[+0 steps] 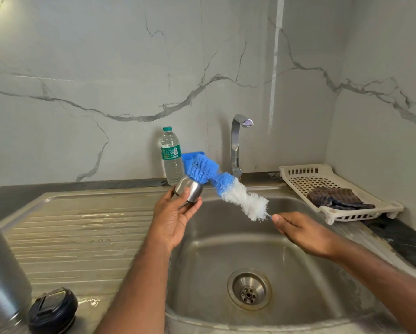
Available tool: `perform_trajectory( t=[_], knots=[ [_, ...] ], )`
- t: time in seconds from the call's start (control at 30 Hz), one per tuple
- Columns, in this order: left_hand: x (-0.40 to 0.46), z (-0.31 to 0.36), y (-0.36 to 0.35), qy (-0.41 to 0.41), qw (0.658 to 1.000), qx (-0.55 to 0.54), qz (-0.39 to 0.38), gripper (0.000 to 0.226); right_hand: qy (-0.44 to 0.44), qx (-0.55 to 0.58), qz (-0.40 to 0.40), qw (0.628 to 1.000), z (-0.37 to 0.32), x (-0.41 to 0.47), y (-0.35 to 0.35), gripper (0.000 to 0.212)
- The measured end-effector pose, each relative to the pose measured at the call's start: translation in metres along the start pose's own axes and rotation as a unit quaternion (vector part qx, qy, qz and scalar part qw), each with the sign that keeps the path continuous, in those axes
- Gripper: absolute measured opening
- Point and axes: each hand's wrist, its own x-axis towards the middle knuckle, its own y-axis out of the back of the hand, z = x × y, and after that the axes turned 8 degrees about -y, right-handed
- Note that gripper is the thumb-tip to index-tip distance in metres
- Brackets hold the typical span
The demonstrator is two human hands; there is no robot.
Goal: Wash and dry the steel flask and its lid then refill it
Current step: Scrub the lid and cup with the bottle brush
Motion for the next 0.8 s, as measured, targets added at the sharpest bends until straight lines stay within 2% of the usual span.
perform_trajectory(
  t=[0.1, 0.23, 0.37, 0.5, 0.63, 0.8],
  knots=[
    [0.004, 0.003, 0.007, -0.012, 1.0, -0.015, -0.009, 0.051, -0.012, -0.012, 0.013, 1.0, 0.008, -0.001, 0.006, 0.048],
    [-0.003, -0.007, -0.006, 0.014, 0.996, 0.067, -0.051, 0.053, -0.02, -0.002, 0.005, 1.0, 0.006, -0.002, 0.007, 0.048],
    [-0.001, -0.004, 0.001, -0.01, 0.998, 0.063, -0.014, 0.055, -0.014, 0.022, -0.014, 1.0, 0.007, -0.006, 0.01, 0.047],
    [-0.006, -0.008, -0.005, 0.005, 0.997, 0.071, -0.041, 0.053, -0.017, 0.018, 0.003, 1.0, 0.004, -0.001, 0.008, 0.049],
    [0.0, 0.0, 0.005, -0.024, 0.999, 0.022, 0.011, 0.049, -0.006, 0.023, -0.012, 1.0, 0.009, -0.004, 0.01, 0.048],
    [-0.007, -0.008, -0.008, 0.018, 0.997, 0.062, -0.048, 0.053, -0.005, 0.003, 0.01, 1.0, 0.003, -0.001, 0.007, 0.051]
  ],
)
